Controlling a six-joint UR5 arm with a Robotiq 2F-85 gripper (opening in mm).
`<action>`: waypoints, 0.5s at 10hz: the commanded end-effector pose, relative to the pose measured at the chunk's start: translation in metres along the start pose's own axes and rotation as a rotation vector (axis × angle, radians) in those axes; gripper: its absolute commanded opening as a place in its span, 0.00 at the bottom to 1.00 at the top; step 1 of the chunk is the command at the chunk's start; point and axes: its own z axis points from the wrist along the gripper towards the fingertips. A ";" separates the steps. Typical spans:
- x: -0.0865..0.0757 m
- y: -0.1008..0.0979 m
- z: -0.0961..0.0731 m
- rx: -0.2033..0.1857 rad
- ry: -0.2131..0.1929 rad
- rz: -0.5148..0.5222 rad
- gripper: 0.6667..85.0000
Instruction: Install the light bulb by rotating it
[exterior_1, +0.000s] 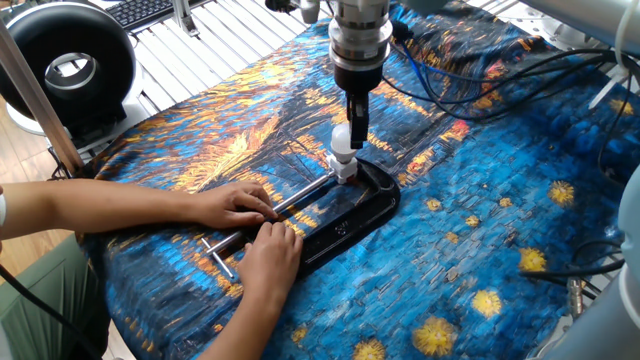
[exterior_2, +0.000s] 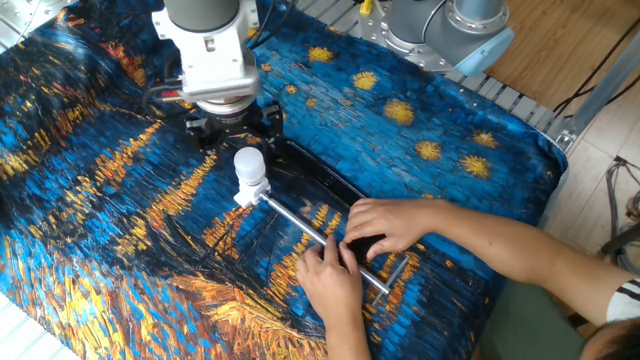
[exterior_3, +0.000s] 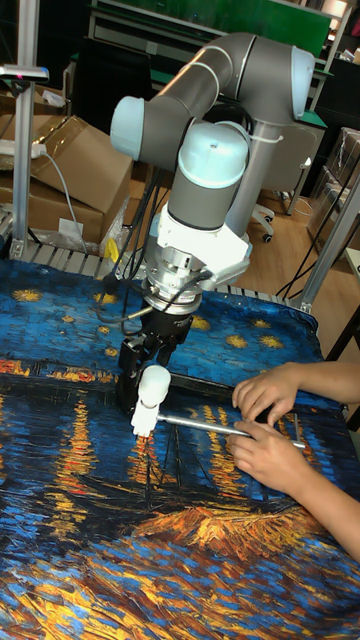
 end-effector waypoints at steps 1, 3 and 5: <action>-0.003 -0.002 -0.001 0.009 -0.012 -0.139 0.81; -0.006 -0.009 -0.001 0.037 -0.022 -0.205 0.81; -0.006 -0.010 -0.001 0.041 -0.019 -0.246 0.82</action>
